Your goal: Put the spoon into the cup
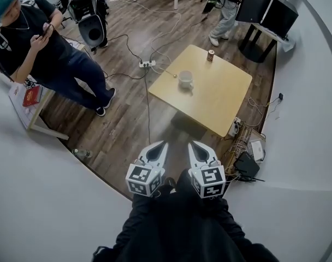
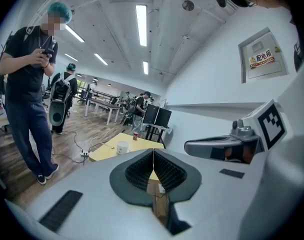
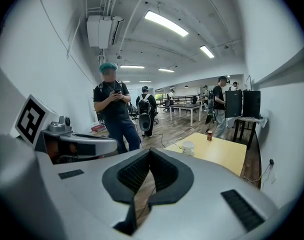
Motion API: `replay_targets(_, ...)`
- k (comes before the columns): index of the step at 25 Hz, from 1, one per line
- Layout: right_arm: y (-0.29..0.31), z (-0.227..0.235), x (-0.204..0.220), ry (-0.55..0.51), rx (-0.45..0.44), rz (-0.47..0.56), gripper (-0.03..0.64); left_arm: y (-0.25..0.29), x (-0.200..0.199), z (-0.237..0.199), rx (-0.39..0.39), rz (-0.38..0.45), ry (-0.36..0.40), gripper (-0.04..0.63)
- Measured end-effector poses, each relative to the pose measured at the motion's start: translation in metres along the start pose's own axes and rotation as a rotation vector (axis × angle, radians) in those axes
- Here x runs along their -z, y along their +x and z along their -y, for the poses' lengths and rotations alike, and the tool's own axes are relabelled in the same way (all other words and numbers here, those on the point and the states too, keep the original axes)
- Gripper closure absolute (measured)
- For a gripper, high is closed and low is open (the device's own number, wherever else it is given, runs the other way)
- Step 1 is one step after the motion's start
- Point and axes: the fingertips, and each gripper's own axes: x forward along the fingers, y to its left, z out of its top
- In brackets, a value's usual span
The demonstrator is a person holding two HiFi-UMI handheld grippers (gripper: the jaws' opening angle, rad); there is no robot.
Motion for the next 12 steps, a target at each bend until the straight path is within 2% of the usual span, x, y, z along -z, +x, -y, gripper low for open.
replay_targets(7,0.014,-0.014,0.004,-0.015,-0.033,-0.026,0.595,-0.006,0.008,-0.019,-0.031,-0.013,-0.029,0.561)
replay_targets(12,0.033,-0.004,0.003,-0.017,-0.041,-0.045,0.595,0.014,0.004,-0.034,-0.039,-0.020,-0.043,0.561)
